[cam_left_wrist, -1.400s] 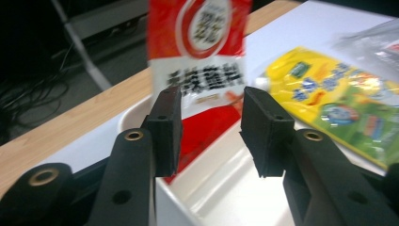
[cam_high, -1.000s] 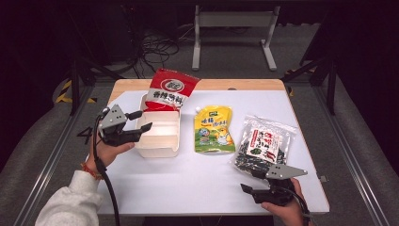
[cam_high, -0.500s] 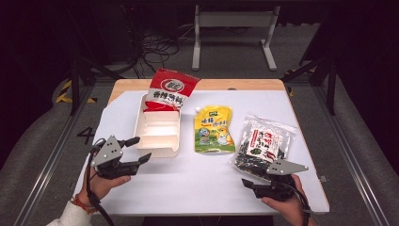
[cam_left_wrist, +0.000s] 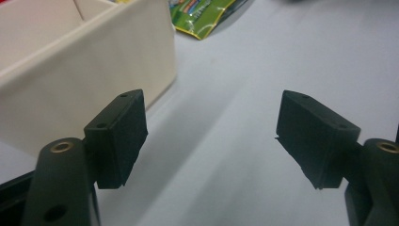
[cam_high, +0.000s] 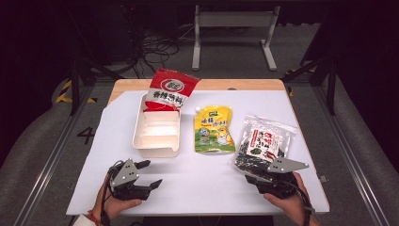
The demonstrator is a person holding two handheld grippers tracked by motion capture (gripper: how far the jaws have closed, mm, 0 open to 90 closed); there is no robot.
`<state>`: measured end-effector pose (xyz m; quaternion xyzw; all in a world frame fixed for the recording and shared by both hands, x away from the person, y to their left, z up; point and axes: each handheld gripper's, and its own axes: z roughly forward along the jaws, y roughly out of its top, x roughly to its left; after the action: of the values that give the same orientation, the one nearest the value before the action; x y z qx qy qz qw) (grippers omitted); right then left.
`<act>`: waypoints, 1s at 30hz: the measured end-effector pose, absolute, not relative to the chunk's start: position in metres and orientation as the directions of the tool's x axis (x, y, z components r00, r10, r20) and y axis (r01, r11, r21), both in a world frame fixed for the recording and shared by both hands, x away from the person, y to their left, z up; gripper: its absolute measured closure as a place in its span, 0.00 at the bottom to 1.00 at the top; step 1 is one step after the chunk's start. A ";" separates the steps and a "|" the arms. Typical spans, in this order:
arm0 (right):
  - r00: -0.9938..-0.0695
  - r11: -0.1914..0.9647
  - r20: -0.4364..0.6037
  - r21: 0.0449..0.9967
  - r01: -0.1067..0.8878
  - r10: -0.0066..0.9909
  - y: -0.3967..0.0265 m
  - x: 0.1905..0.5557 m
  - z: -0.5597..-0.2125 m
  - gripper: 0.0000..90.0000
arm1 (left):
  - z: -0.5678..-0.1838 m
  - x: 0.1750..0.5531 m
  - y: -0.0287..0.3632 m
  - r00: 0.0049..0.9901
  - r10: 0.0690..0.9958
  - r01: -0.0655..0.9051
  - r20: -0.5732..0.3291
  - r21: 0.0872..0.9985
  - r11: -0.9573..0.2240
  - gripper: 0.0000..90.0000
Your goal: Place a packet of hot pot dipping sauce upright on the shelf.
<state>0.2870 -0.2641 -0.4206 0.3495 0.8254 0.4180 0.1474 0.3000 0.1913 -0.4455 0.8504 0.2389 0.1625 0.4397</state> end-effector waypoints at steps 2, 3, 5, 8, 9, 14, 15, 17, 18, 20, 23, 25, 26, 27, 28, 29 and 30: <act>-0.709 0.412 0.037 0.792 0.450 0.704 -0.263 0.290 -0.420 0.68 | -0.449 0.301 0.187 0.844 0.534 0.264 0.060 0.818 -0.510 0.27; -0.706 0.410 0.037 0.793 0.451 0.707 -0.263 0.292 -0.419 0.68 | -0.449 0.301 0.185 0.846 0.529 0.260 0.062 0.819 -0.511 0.26; -0.698 0.399 0.040 0.797 0.454 0.715 -0.263 0.296 -0.418 0.68 | -0.449 0.301 0.182 0.855 0.516 0.251 0.063 0.819 -0.516 0.25; -0.689 0.389 0.039 0.801 0.455 0.724 -0.261 0.304 -0.416 0.68 | -0.450 0.303 0.181 0.856 0.514 0.261 0.048 0.819 -0.511 0.24; -0.687 0.387 0.043 0.800 0.458 0.725 -0.259 0.308 -0.416 0.68 | -0.451 0.303 0.182 0.856 0.515 0.264 0.047 0.817 -0.513 0.23; -0.676 0.370 0.059 0.801 0.472 0.735 -0.249 0.326 -0.413 0.66 | -0.452 0.306 0.182 0.858 0.513 0.270 0.038 0.815 -0.513 0.23; -0.673 0.369 0.059 0.800 0.474 0.737 -0.247 0.330 -0.412 0.65 | -0.452 0.306 0.182 0.858 0.513 0.270 0.038 0.815 -0.513 0.23; -0.662 0.358 0.072 0.795 0.489 0.746 -0.239 0.341 -0.410 0.62 | -0.453 0.306 0.181 0.861 0.507 0.273 0.033 0.813 -0.515 0.23; -0.658 0.352 0.080 0.793 0.497 0.749 -0.234 0.348 -0.408 0.62 | -0.453 0.306 0.181 0.863 0.505 0.270 0.034 0.813 -0.516 0.23; -0.653 0.349 0.089 0.787 0.509 0.752 -0.227 0.361 -0.407 0.62 | -0.453 0.306 0.181 0.866 0.499 0.268 0.031 0.815 -0.514 0.23; -0.640 0.362 0.095 0.757 0.544 0.762 -0.214 0.386 -0.409 0.61 | -0.452 0.305 0.181 0.868 0.496 0.263 0.035 0.814 -0.518 0.22; -0.627 0.387 0.084 0.721 0.574 0.774 -0.203 0.407 -0.415 0.59 | -0.452 0.304 0.182 0.868 0.495 0.262 0.035 0.814 -0.518 0.22; -0.623 0.394 0.083 0.709 0.585 0.778 -0.200 0.413 -0.417 0.59 | -0.452 0.304 0.183 0.869 0.494 0.260 0.039 0.813 -0.522 0.22; -0.617 0.403 0.074 0.696 0.595 0.784 -0.197 0.420 -0.420 0.58 | -0.452 0.303 0.184 0.870 0.492 0.259 0.039 0.812 -0.523 0.22; -0.611 0.411 0.066 0.683 0.604 0.789 -0.194 0.427 -0.422 0.57 | -0.452 0.302 0.185 0.869 0.493 0.262 0.035 0.813 -0.521 0.22; -0.608 0.407 0.070 0.681 0.609 0.791 -0.193 0.431 -0.424 0.57 | -0.453 0.302 0.186 0.869 0.494 0.262 0.034 0.815 -0.516 0.22; -0.599 0.396 0.081 0.679 0.619 0.797 -0.192 0.436 -0.426 0.55 | -0.453 0.302 0.186 0.868 0.495 0.264 0.032 0.816 -0.514 0.22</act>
<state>0.4362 -0.1918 -0.4259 0.4289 0.8253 0.3437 0.1296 0.3016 0.1864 -0.4530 0.8602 0.2207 0.1314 0.4405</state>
